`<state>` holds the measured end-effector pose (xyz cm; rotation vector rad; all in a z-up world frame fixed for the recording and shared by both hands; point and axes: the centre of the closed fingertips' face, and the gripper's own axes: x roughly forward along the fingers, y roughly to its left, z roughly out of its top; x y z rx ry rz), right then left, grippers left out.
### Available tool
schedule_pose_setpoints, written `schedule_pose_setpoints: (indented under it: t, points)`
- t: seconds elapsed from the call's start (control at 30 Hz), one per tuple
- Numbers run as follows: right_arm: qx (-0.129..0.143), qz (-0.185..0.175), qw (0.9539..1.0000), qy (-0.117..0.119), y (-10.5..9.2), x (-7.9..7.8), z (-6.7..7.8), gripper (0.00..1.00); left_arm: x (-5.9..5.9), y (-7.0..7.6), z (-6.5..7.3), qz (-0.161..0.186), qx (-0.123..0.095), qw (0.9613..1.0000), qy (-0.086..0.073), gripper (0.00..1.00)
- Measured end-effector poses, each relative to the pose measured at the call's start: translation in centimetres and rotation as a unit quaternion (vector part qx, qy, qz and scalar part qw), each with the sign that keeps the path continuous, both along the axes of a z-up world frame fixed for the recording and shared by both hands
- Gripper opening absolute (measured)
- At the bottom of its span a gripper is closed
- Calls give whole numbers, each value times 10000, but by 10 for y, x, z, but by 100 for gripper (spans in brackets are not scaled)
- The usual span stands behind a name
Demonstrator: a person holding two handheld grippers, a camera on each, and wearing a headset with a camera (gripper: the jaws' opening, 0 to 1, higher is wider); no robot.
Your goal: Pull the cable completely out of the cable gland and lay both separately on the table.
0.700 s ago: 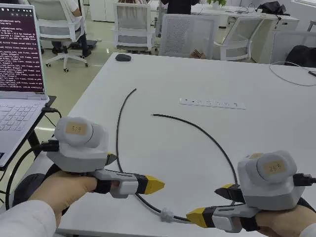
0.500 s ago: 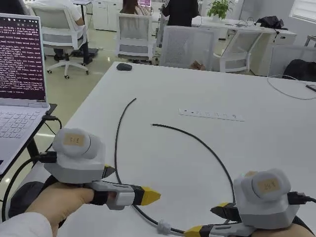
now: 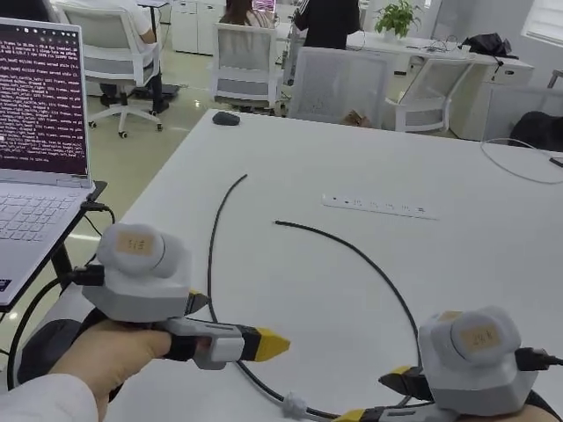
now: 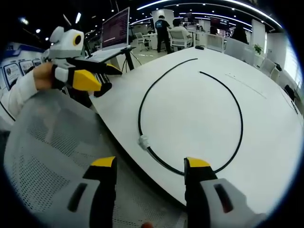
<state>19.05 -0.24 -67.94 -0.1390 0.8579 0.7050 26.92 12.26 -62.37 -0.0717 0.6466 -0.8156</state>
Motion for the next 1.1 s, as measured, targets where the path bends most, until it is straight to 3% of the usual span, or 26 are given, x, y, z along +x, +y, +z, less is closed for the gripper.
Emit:
schedule_pose_setpoints:
  t: [0.33,0.67,1.1]
  points:
    - [-10,23,10000,57,1,-3,-2,59,1,2,1,90,-123,9999,60,85]
    - [5,3,10000,67,1,-4,-2,59,0,2,0,79,-84,9999,50,84]
    - [-17,-1,9999,108,1,-6,-4,59,-8,4,-11,-176,273,9994,76,82]
